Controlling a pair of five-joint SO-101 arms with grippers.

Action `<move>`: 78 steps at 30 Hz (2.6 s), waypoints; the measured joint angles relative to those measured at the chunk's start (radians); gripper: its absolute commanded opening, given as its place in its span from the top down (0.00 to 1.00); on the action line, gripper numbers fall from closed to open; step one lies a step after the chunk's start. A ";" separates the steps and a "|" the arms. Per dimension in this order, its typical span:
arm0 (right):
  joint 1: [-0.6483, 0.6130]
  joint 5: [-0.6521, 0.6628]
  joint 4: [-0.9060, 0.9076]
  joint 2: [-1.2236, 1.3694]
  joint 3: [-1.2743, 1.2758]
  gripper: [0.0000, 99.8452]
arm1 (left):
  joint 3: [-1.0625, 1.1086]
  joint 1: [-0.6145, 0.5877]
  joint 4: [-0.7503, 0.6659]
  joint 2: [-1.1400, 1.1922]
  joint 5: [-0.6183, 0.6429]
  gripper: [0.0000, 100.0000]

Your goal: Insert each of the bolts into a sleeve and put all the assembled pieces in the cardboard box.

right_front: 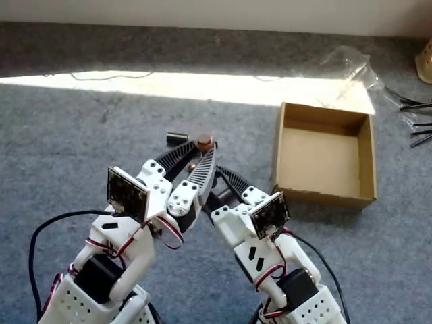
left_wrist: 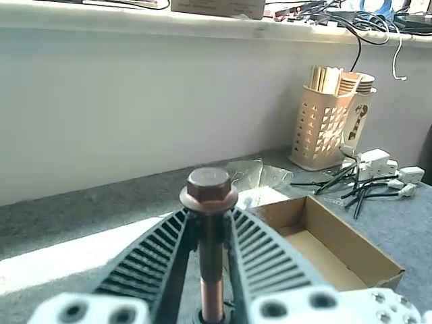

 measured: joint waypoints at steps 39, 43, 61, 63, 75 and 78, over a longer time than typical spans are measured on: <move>0.003 0.080 0.002 0.002 0.000 1.00 | 0.100 -0.080 0.011 -0.014 0.101 0.99; 0.003 0.080 0.002 0.003 0.000 1.00 | 0.138 -0.080 0.011 -0.012 0.103 0.99; 0.002 0.080 0.002 0.003 0.000 1.00 | 0.187 -0.078 0.043 -0.014 0.103 0.99; 0.002 0.080 0.002 0.003 0.000 1.00 | 0.187 -0.078 0.048 -0.014 0.103 0.99; 0.002 0.080 0.002 0.003 0.000 1.00 | 0.187 -0.077 0.055 -0.014 -0.060 0.84; 0.006 0.081 0.002 0.003 0.000 1.00 | 0.189 -0.089 0.055 -0.014 -0.087 0.82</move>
